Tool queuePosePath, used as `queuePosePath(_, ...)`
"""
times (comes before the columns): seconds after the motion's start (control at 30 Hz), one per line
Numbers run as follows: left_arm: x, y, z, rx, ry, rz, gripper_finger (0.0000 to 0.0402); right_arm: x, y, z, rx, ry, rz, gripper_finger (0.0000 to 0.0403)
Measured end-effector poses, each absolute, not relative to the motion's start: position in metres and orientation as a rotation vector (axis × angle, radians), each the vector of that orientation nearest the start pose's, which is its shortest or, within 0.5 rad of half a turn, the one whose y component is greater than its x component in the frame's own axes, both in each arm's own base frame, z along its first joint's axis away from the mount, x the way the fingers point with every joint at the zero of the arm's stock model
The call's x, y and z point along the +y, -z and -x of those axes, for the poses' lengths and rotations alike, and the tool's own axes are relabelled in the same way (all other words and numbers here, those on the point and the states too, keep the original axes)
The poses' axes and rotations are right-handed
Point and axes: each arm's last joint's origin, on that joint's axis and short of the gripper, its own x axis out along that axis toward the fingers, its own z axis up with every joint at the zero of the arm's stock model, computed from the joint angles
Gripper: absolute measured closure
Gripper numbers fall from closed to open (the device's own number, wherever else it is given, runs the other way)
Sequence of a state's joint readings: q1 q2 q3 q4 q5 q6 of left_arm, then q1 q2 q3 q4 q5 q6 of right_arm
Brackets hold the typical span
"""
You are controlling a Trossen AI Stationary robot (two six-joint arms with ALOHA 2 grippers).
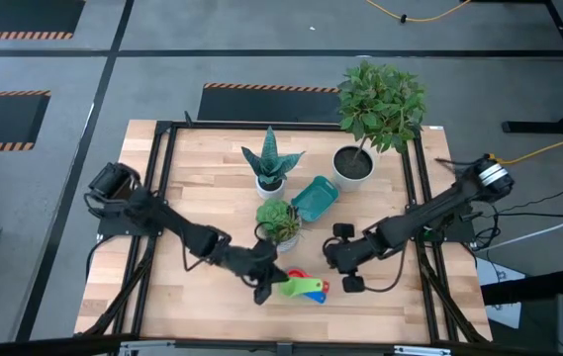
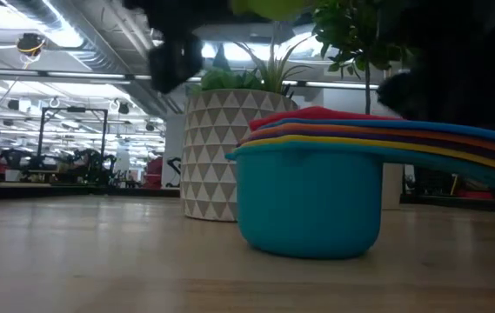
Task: Nest measuring cups in basket
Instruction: Stack the green measuring cup on top of the red measuring cup
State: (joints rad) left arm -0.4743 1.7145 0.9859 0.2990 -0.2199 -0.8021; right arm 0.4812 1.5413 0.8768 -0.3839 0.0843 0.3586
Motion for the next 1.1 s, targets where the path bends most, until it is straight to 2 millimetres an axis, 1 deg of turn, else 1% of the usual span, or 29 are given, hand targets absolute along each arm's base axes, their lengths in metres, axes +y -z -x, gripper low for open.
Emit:
queuePosePath(0.1, -0.149, -0.207, -0.336, 0.46, 0.056, 0.579, 0.0392, 0.128, -0.198, -0.251, 1.017, -0.186, -0.035, 0.0327)
queuePosePath(0.2, -0.139, -0.207, -0.341, 0.455, 0.054, 0.534, 0.0392, 0.124, -0.212, -0.243, 0.986, -0.2, -0.032, 0.0327)
queuePosePath(0.37, -0.135, -0.207, -0.342, 0.455, 0.071, 0.474, 0.0391, 0.117, -0.226, -0.237, 0.941, -0.2, -0.054, 0.0327)
queuePosePath(0.47, -0.136, -0.207, -0.342, 0.449, 0.073, 0.462, 0.0391, 0.115, -0.229, -0.238, 0.929, -0.193, -0.063, 0.0327)
queuePosePath(0.73, -0.149, -0.204, -0.338, 0.451, 0.077, 0.44, 0.039, 0.114, -0.229, -0.239, 0.926, -0.189, -0.068, 0.0327)
queuePosePath(0.9, -0.157, -0.222, -0.344, 0.404, 0.106, 0.456, 0.039, 0.115, -0.23, -0.24, 0.908, -0.193, -0.075, 0.0327)
queuePosePath(1.1, -0.16, -0.239, -0.35, 0.375, 0.128, 0.361, 0.039, 0.115, -0.23, -0.241, 0.9, -0.195, -0.078, 0.0327)
